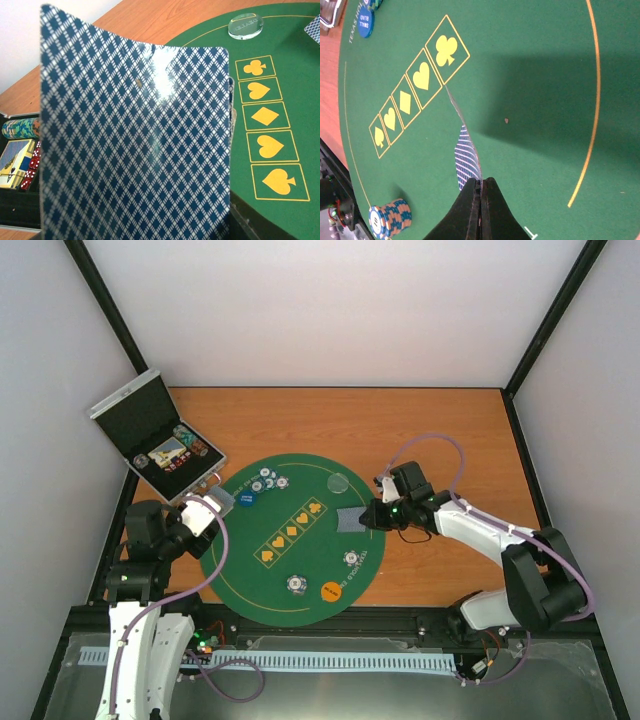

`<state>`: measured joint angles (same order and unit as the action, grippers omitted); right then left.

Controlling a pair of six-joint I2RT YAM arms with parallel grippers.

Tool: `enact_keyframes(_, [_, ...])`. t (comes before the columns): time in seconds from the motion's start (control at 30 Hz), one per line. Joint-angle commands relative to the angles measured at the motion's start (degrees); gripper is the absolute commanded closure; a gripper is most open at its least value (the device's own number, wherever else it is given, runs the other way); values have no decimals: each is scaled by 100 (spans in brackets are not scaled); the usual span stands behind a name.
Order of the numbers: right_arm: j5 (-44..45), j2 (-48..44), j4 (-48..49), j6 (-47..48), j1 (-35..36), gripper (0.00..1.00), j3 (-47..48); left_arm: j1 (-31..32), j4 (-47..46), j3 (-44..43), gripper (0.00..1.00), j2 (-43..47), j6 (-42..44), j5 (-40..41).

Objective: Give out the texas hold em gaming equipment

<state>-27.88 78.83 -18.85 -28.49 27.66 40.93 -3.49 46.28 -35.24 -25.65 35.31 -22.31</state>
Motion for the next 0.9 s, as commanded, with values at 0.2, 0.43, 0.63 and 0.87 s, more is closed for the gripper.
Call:
enact_keyframes(0.2, [-32, 64, 526, -277, -32, 97, -100, -66, -146, -35, 52, 79, 9, -83])
enact_keyframes(0.43, [21, 6, 423, -183, -33, 97, -45, -64, -145, -34, 52, 77, 2, -80])
enact_keyframes(0.63, [22, -35, 430, -200, -39, 97, -75, -64, -155, -35, 52, 86, 1, -69])
enact_keyframes(0.87, [40, -59, 444, -220, -33, 97, -102, -64, -155, -31, 52, 82, -7, -63])
